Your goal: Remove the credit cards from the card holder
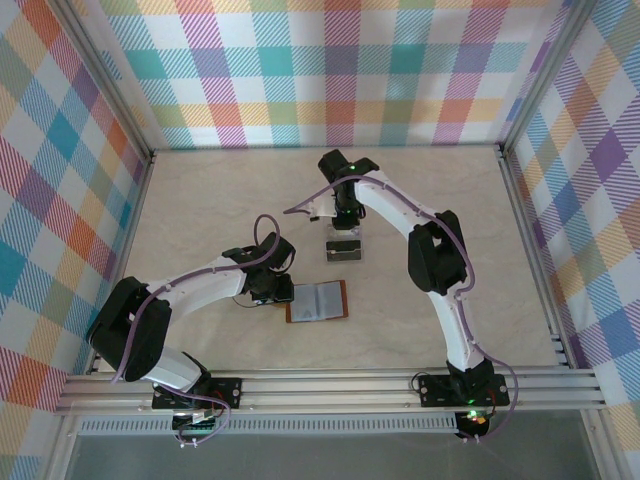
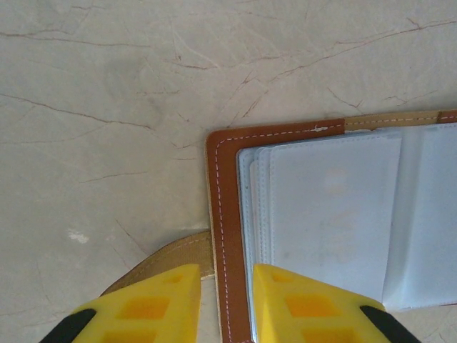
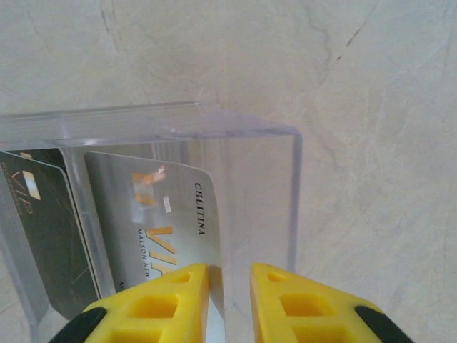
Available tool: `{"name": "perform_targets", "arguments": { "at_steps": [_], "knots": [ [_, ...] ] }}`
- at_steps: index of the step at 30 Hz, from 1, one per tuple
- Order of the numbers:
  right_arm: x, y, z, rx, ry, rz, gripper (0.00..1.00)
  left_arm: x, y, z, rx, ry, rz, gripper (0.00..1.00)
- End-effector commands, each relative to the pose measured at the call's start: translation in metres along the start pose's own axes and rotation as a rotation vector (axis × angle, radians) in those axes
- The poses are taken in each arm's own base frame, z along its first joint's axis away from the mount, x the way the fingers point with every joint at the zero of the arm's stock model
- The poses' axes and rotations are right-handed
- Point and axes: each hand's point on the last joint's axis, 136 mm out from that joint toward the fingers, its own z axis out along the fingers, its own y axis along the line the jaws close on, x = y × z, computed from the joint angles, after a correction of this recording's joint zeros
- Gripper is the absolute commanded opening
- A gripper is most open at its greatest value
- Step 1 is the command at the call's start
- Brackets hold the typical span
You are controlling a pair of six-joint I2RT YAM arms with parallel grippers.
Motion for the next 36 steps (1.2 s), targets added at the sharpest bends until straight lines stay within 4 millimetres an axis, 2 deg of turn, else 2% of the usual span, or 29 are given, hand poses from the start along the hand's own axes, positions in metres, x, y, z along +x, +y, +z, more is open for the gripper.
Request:
{"name": "perform_targets", "arguments": {
  "at_steps": [1, 6, 10, 14, 16, 20, 27, 32, 36],
  "knots": [
    [-0.005, -0.012, -0.022, 0.085, -0.033, 0.008, 0.26, -0.002, 0.002, -0.006, -0.006, -0.011, -0.017, 0.26],
    [-0.003, -0.009, -0.013, 0.078, -0.025, 0.019, 0.27, -0.002, 0.001, -0.007, -0.005, -0.009, -0.014, 0.26],
    [-0.007, 0.007, -0.024, 0.011, -0.064, 0.022, 0.27, -0.002, 0.002, -0.009, -0.005, -0.015, -0.016, 0.26],
    [-0.009, 0.004, -0.032, 0.041, -0.095, 0.034, 0.29, -0.002, 0.002, -0.008, -0.004, -0.015, -0.017, 0.26],
    [-0.01, -0.004, -0.028, 0.089, -0.101, 0.038, 0.3, -0.003, 0.001, -0.007, 0.0, -0.015, -0.019, 0.26],
    [-0.006, -0.007, -0.012, 0.107, -0.074, 0.042, 0.31, 0.0, 0.0, -0.001, 0.0, 0.006, -0.015, 0.26],
    [-0.002, 0.001, 0.015, 0.071, -0.046, 0.047, 0.32, 0.003, 0.002, 0.007, -0.021, 0.041, -0.007, 0.25],
    [-0.004, 0.002, 0.009, 0.069, -0.065, 0.058, 0.32, 0.002, 0.001, 0.008, -0.021, 0.042, -0.003, 0.25],
    [-0.009, -0.001, -0.008, 0.086, -0.101, 0.069, 0.32, 0.001, 0.0, 0.009, -0.018, 0.044, 0.004, 0.25]
  ]
}}
